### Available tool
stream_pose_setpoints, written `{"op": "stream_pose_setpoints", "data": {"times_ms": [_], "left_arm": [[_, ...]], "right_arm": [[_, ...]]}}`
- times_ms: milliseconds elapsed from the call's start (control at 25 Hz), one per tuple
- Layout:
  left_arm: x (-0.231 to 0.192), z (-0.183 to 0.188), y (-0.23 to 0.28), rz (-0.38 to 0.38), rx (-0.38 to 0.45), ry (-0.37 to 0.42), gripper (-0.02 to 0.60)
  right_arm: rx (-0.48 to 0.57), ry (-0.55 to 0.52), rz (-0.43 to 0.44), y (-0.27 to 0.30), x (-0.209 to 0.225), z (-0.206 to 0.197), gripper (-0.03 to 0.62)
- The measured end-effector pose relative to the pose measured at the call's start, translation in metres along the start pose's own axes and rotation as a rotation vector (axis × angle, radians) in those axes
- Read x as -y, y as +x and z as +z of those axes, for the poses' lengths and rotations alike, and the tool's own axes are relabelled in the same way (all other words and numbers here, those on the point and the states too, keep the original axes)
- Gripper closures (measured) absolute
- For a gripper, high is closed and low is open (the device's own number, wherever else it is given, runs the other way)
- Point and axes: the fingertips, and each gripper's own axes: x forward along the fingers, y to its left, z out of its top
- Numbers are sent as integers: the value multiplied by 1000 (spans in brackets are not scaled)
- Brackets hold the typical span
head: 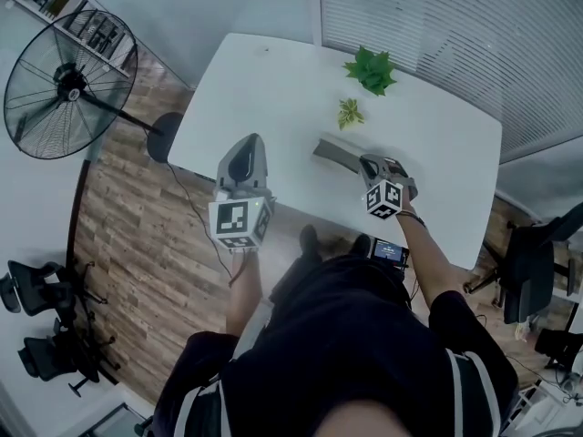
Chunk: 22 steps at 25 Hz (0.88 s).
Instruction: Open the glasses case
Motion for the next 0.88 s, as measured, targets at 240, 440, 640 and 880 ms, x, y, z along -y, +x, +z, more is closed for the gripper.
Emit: {"op": "stream_pose_setpoints", "data": {"times_ms": [240, 440, 640, 880], "left_arm": [[3, -3, -4, -7, -17, 2, 581], [0, 0, -5, -9, -33, 2, 581], [6, -5, -4, -28, -69, 29, 581], [10, -2, 0, -47, -65, 21, 581]], "right_arm": [[-32, 290, 41, 20, 32, -22, 565], [-10, 444, 55, 38, 48, -33, 564], [4, 525, 50, 46, 56, -46, 563], [95, 710, 37, 35, 65, -38, 560]]}}
